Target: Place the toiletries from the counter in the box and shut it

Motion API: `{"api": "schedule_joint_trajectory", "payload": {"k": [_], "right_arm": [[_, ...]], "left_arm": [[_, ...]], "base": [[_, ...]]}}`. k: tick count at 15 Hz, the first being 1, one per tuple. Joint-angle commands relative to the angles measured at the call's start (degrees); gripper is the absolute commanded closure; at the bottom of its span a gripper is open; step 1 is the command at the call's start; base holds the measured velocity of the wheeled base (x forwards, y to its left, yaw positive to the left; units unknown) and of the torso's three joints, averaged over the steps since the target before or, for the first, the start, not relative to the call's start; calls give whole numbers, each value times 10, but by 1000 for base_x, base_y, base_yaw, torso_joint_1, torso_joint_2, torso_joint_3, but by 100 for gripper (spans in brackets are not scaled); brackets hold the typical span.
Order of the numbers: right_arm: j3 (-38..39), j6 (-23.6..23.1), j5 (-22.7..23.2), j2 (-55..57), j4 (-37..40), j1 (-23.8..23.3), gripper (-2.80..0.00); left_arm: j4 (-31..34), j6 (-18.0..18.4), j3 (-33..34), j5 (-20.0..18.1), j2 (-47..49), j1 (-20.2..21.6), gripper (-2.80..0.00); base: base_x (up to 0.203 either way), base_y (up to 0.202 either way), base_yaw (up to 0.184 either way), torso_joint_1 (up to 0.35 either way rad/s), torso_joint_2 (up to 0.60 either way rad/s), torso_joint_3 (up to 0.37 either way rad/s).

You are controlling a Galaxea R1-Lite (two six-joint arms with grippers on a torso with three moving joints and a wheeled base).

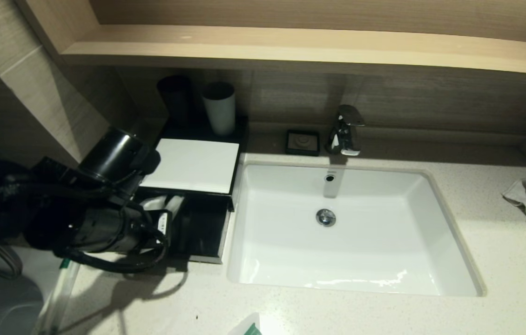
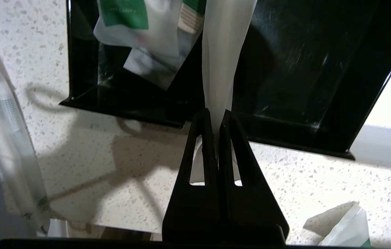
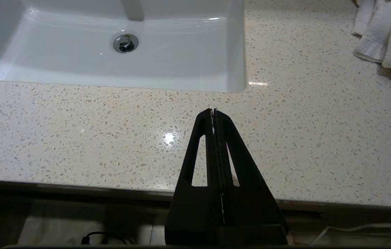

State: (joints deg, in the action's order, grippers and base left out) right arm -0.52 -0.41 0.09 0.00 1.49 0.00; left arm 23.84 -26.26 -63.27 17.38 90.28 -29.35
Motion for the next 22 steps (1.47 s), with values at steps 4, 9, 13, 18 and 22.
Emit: {"api": "schedule_joint_trajectory", "payload": {"k": [4, 9, 13, 18, 22], "right_arm": [[0, 0, 0, 0, 0, 0, 0], [0, 0, 0, 0, 0, 0, 0], [0, 0, 0, 0, 0, 0, 0], [0, 0, 0, 0, 0, 0, 0], [0, 0, 0, 0, 0, 0, 0]], "left_arm": [[-31, -4, 3, 2, 30, 2, 0], [-47, -7, 3, 2, 41, 11, 0], [-61, -7, 5, 3, 51, 13, 0], [-81, -8, 6, 3, 62, 14, 0], [-94, -8, 8, 5, 72, 14, 0]], "base": [[0, 0, 0, 0, 0, 0], [0, 0, 0, 0, 0, 0], [0, 0, 0, 0, 0, 0], [0, 0, 0, 0, 0, 0], [0, 0, 0, 0, 0, 0]]}}
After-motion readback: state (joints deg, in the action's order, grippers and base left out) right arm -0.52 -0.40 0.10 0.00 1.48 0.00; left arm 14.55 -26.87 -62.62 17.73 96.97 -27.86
